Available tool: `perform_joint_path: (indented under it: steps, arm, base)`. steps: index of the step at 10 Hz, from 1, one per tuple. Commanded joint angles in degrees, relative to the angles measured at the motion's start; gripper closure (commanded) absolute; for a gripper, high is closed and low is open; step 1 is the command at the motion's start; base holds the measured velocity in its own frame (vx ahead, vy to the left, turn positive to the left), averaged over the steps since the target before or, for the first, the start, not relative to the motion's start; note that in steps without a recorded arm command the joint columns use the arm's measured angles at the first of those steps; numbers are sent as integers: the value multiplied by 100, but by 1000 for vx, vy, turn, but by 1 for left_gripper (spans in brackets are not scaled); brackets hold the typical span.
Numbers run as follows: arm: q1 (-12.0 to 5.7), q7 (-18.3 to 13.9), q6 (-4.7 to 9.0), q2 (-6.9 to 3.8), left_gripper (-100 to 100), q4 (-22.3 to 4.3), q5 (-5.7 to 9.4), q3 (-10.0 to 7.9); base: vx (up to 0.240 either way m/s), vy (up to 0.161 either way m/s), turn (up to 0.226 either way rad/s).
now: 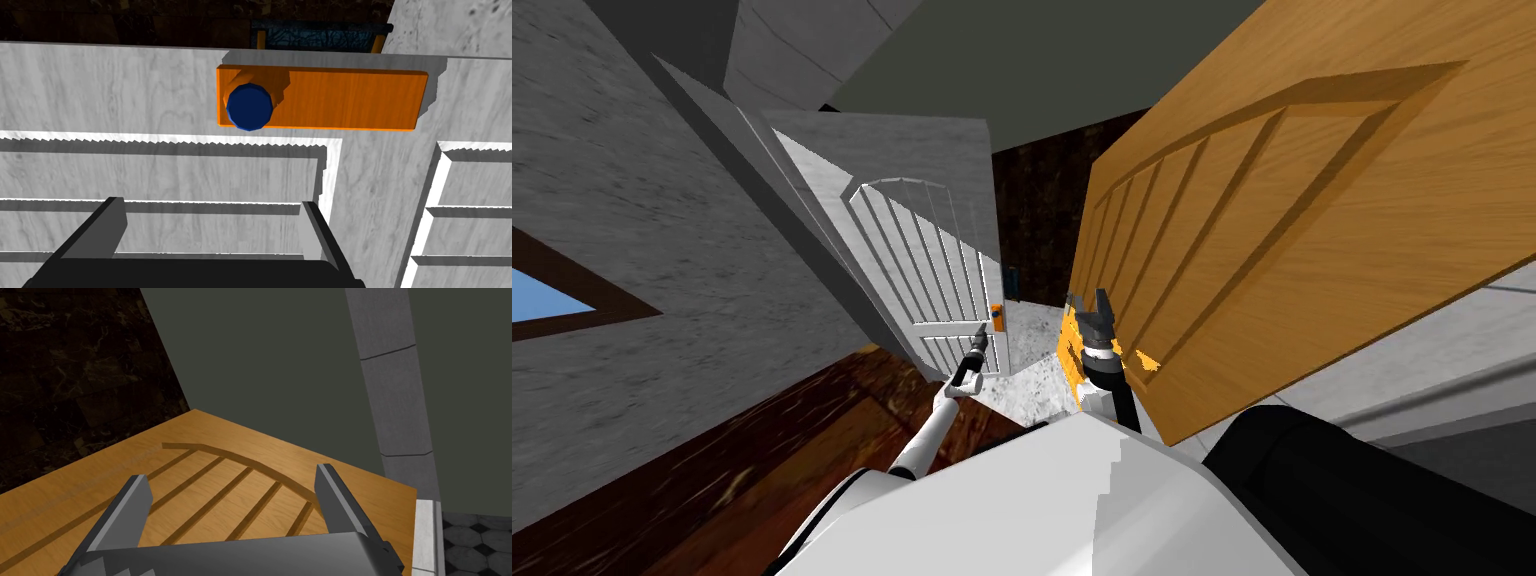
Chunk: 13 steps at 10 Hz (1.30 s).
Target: Push the door open
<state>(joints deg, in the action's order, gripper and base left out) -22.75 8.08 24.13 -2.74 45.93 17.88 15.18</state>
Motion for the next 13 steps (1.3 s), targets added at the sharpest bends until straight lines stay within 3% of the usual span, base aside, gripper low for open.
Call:
perform_joint_path:
  steps: [1, 9, 10, 13]
  arm:
    - [3, -1, 14, -40, -100, 5, 0, -10]
    - [-9, 26, 105, -29, -100, -54, -4, -87]
    - [-9, 26, 105, -29, 100, -54, -4, -87]
    - [-9, 26, 105, -29, 100, -54, -4, -87]
  base:
    - [154, -57, -23]
    - [192, -59, -20]
    - [-12, 4, 2]
    - [-25, 11, -5]
